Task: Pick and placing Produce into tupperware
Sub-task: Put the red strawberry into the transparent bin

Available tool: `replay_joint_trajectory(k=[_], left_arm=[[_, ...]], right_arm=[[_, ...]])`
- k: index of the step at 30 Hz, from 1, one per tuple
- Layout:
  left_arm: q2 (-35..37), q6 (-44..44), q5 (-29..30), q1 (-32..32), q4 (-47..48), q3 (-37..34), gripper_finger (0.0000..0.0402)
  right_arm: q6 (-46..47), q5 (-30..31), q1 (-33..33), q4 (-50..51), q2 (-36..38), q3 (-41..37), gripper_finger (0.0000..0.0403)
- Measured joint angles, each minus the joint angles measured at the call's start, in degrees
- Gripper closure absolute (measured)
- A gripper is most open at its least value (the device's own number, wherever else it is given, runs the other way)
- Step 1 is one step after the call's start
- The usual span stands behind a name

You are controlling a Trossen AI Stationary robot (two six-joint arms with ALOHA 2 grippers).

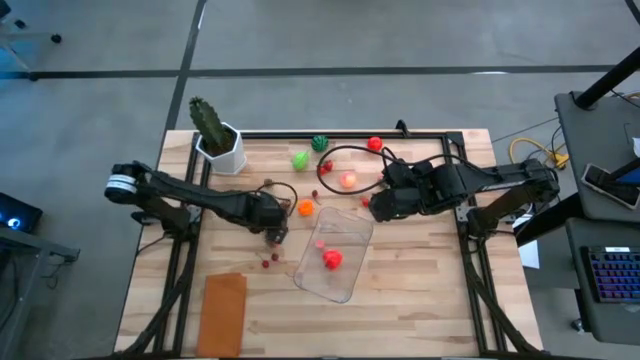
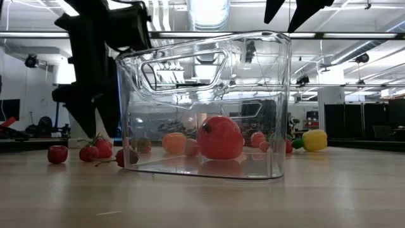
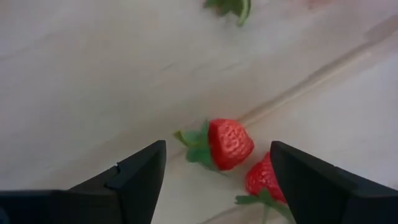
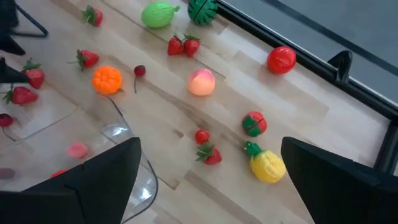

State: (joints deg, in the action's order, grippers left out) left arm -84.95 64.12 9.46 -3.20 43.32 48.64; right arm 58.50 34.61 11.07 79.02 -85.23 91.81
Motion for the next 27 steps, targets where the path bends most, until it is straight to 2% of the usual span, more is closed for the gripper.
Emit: replay_joint_trajectory(k=[4, 9, 21, 27], left_arm=[[-3.7, -1.5, -0.9, 0.0, 0.1, 0.2, 0.0128], [-5.1, -2.2, -1.3, 0.0, -0.1, 0.2, 0.0132], [-5.5, -3.9, -1.3, 0.1, -3.8, 0.4, 0.0243], [-5.1, -4.8, -0.9, 0.1, -4.2, 0.5, 0.0254]], right_arm=[[0.6, 0.0, 0.0, 0.0, 0.0, 0.0, 0.0023], [1.0, 0.0, 0.0, 0.0, 0.0, 0.0, 0.0023], [1.1, 0.0, 0.0, 0.0, 0.0, 0.0, 0.0023], [3.6, 0.0, 0.0, 0.8, 0.0, 0.0, 0.0023]])
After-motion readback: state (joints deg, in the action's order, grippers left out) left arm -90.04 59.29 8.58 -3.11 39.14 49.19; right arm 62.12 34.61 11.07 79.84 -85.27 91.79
